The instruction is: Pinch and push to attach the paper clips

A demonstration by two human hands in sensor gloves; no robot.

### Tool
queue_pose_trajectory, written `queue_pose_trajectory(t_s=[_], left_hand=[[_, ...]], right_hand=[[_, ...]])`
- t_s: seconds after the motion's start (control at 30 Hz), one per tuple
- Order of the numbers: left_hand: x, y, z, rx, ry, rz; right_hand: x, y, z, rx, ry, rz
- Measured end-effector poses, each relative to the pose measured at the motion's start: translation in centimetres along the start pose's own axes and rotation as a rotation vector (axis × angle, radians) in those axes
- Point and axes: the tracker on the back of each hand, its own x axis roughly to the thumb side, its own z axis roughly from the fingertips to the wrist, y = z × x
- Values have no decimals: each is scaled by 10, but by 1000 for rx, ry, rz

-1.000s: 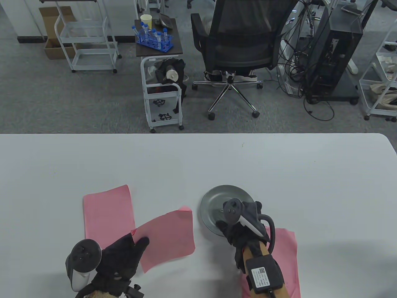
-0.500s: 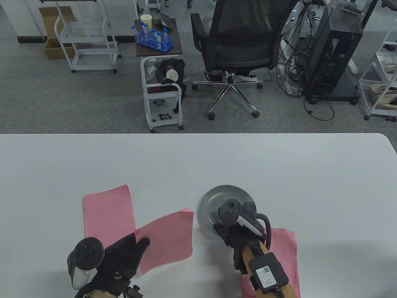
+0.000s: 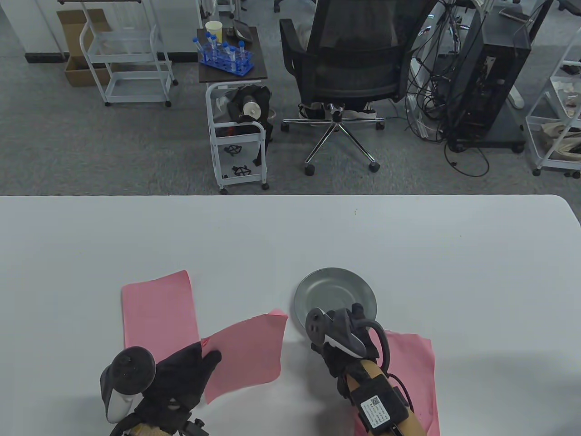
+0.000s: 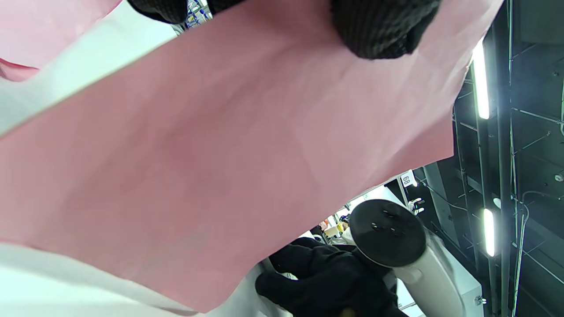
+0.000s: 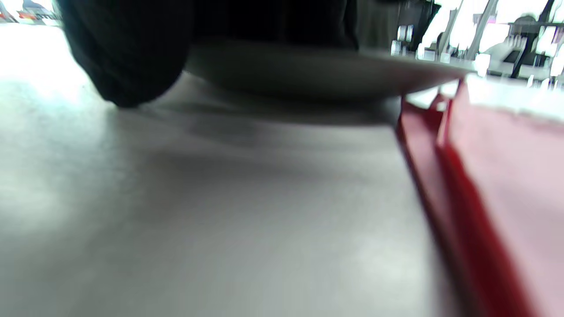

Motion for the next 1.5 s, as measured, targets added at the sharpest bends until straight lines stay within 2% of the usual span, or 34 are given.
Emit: queue_pose_trajectory(t_s=[0.07,0.13,0.37,0.53,0.63,0.7,0.77,0.8,0.9,0.97,1.1,1.3,1.43,1.5], left_hand=[[-1,-1,0,-3,3,-7],[-1,-1,0,-2,7,-12],[-8,-1,-1,8,44,27],[-12,0,-3,12,61,43],[-12,-1,-2,18,61,43],[-11,-2,-3,7,57,38],[-8,-4,-4,0,54,21],[-6,-6,-5,-7,52,8],[-1,-12,-7,-19,43,-25],[2,-15,-7,-19,31,-45],[10,-18,-3,-26,1,-76],[14,-16,-1,-35,-25,-50],[10,-14,-1,-39,-13,-33],[8,-13,-1,-36,0,-16]], right_hand=[[0,-2,7,-77,-14,4],[-2,-3,10,-98,-28,-28],[-12,-7,13,-101,-37,-220],[-14,-2,18,-114,-60,-229],[-15,-9,28,-223,-71,-255],[-22,-32,39,-306,-47,-430],[-30,-59,53,-342,-65,-822],[-32,-73,60,-319,-84,-1045],[-29,-100,69,-213,-200,-1345],[-22,-114,72,-202,-245,-1370],[0,-131,73,-277,-231,-1210],[33,-123,69,-228,-199,-1112],[40,-118,64,-219,-193,-1076],[41,-114,62,-176,-199,-1117]])
